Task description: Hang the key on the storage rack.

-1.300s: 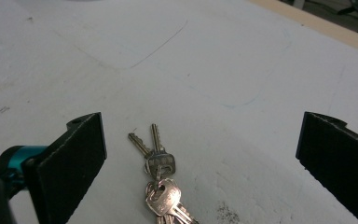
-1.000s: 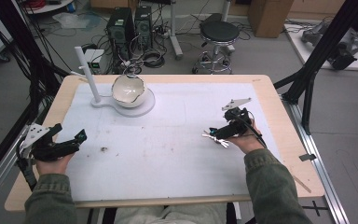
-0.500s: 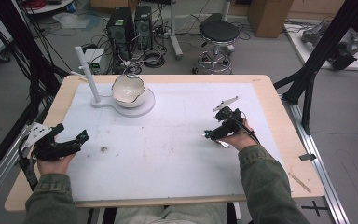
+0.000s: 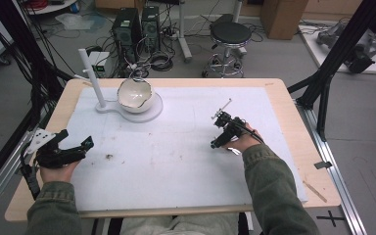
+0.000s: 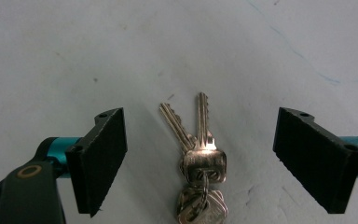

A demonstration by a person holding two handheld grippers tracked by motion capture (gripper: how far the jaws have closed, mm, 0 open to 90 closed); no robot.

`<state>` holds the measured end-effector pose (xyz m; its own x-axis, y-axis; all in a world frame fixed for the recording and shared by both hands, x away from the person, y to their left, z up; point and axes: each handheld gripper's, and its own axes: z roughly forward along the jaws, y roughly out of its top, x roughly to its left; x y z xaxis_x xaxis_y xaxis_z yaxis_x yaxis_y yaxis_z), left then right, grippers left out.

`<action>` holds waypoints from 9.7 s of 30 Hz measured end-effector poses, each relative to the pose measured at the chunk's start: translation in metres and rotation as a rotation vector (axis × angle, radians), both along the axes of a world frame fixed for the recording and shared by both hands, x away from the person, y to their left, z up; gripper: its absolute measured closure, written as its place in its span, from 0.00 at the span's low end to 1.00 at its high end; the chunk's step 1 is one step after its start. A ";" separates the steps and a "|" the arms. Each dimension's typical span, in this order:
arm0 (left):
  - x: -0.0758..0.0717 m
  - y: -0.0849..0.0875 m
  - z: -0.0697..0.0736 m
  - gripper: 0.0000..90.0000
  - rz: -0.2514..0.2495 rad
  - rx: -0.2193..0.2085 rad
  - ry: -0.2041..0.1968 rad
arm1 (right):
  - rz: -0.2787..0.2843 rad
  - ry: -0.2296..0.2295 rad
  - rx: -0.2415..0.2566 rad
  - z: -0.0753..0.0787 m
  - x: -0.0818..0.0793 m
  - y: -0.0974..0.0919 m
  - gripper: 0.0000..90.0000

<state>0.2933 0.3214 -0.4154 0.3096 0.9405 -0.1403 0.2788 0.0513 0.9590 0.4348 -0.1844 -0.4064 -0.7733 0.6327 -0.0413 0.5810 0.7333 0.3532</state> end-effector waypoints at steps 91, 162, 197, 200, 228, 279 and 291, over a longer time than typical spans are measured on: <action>0.003 0.002 -0.002 0.02 -0.037 -0.041 0.009 | 0.025 -0.005 0.506 0.109 -0.016 0.021 0.89; 0.021 0.016 -0.009 0.02 -0.027 -0.039 0.021 | 0.203 -0.009 0.611 0.181 0.042 0.215 0.89; 0.019 0.019 -0.008 0.02 -0.025 -0.068 0.008 | 0.257 0.018 0.631 0.175 0.067 0.302 0.89; 0.019 0.017 -0.008 0.02 -0.031 -0.072 0.011 | 0.245 0.008 0.640 0.172 0.069 0.309 0.89; 0.008 0.007 -0.005 0.02 -0.073 -0.071 0.017 | 0.166 -0.026 0.727 0.170 0.091 0.339 0.89; 0.013 0.005 -0.008 0.02 -0.083 -0.102 0.028 | 0.074 0.055 0.735 0.137 0.103 0.327 0.58; 0.015 0.005 -0.009 0.02 -0.085 -0.108 0.025 | 0.010 -0.060 0.530 0.136 0.095 0.313 0.12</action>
<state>0.3087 0.3266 -0.4244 0.3827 0.8899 -0.2483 0.3105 0.1293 0.9417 0.5296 0.1288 -0.2702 -0.7854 0.5715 0.2377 0.5425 0.4507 0.7089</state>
